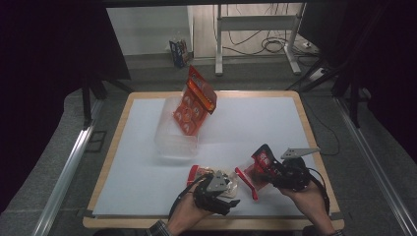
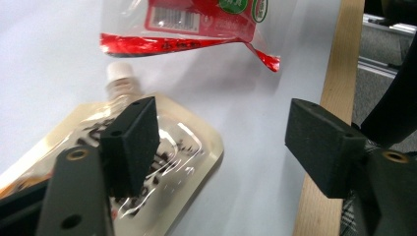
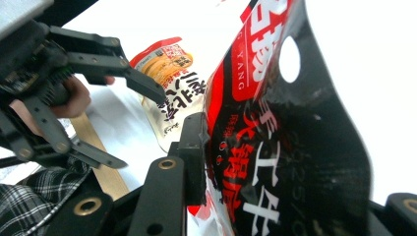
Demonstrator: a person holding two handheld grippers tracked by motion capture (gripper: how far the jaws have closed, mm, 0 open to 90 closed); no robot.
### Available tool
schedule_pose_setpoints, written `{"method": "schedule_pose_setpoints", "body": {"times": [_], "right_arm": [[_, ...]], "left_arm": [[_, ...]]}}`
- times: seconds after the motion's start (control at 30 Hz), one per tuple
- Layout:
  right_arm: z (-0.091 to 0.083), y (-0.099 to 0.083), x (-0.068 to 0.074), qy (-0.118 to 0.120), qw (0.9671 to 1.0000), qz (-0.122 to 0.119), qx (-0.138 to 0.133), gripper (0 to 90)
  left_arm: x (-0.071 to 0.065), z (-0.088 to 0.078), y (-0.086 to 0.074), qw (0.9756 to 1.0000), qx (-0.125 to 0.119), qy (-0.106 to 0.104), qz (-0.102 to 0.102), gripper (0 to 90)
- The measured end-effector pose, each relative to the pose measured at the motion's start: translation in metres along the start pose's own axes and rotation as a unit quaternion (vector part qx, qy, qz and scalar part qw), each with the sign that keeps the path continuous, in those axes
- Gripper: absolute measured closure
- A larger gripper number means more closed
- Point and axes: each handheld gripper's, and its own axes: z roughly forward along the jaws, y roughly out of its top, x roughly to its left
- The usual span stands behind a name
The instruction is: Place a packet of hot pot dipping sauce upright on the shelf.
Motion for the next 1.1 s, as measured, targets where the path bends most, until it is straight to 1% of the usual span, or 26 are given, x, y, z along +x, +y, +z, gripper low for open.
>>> {"method": "schedule_pose_setpoints", "body": {"times": [0.07,0.1,0.13,0.17,0.2,0.23,0.3,0.37,0.4,0.5,0.53,0.57,0.63,0.77,0.8,0.83,0.9,1.0,1.03,1.1], "right_arm": [[0.001,0.001,0.0,-0.001,1.0,-0.003,0.001,68.3],[0.002,0.003,0.0,-0.003,0.9999,-0.011,0.005,68.3],[0.002,0.003,0.0,-0.003,0.9999,-0.011,0.005,68.3],[0.004,0.006,-0.001,-0.003,0.9998,-0.019,0.006,68.2],[0.004,0.006,-0.001,-0.003,0.9998,-0.019,0.006,68.2],[0.005,0.01,-0.002,-0.001,0.9997,-0.024,0.005,68.2],[0.006,0.013,-0.004,0.001,0.9996,-0.027,0.003,68.2],[0.007,0.016,-0.005,0.002,0.9996,-0.03,0.001,68.2],[0.008,0.022,-0.006,0.006,0.9995,-0.032,-0.003,68.2],[0.012,0.03,-0.006,0.008,0.999,-0.045,-0.005,68.2],[0.014,0.032,-0.006,0.009,0.9988,-0.047,-0.005,68.2],[0.016,0.036,-0.007,0.01,0.9987,-0.05,-0.004,68.2],[0.02,0.041,-0.007,0.011,0.9983,-0.057,-0.003,68.2],[0.028,0.052,-0.006,0.011,0.9975,-0.07,0.001,68.2],[0.028,0.052,-0.006,0.011,0.9975,-0.07,0.001,68.2],[0.032,0.058,-0.006,0.012,0.9969,-0.077,0.001,68.2],[0.036,0.064,-0.005,0.015,0.9964,-0.083,0.003,68.1],[0.039,0.069,-0.003,0.018,0.9958,-0.09,0.004,68.2],[0.043,0.075,-0.001,0.022,0.9949,-0.098,0.005,68.2],[0.046,0.081,0.0,0.025,0.9942,-0.105,0.007,68.2]], "left_arm": [[0.001,-0.003,-0.001,1.0,-0.002,0.002,-0.003,24.9],[0.003,-0.009,-0.003,0.9999,-0.006,0.006,-0.01,23.4],[0.003,-0.009,-0.003,0.9999,-0.006,0.006,-0.01,22.4],[0.006,-0.016,-0.005,0.9997,-0.011,0.009,-0.021,20.9],[0.006,-0.016,-0.005,0.9997,-0.011,0.009,-0.021,20.4],[0.008,-0.023,-0.009,0.9994,-0.016,0.012,-0.03,19.3],[0.011,-0.03,-0.012,0.999,-0.019,0.013,-0.039,16.7],[0.012,-0.032,-0.014,0.9988,-0.02,0.014,-0.041,14.9],[0.014,-0.039,-0.018,0.9985,-0.021,0.019,-0.046,14.0],[0.016,-0.047,-0.024,0.9982,-0.019,0.026,-0.051,11.5],[0.016,-0.047,-0.024,0.9982,-0.019,0.026,-0.051,11.0],[0.018,-0.052,-0.029,0.9979,-0.017,0.031,-0.054,10.3],[0.019,-0.055,-0.031,0.9978,-0.013,0.035,-0.056,9.2],[0.02,-0.062,-0.037,0.9975,-0.004,0.047,-0.053,8.0],[0.02,-0.062,-0.037,0.9975,-0.004,0.047,-0.053,8.0],[0.021,-0.066,-0.04,0.9972,-0.004,0.052,-0.055,7.6],[0.022,-0.07,-0.042,0.9966,-0.006,0.057,-0.058,7.3],[0.023,-0.074,-0.046,0.9963,-0.004,0.062,-0.059,6.7],[0.024,-0.078,-0.05,0.9957,-0.003,0.068,-0.062,6.5],[0.025,-0.081,-0.054,0.9951,-0.002,0.074,-0.065,6.1]]}}
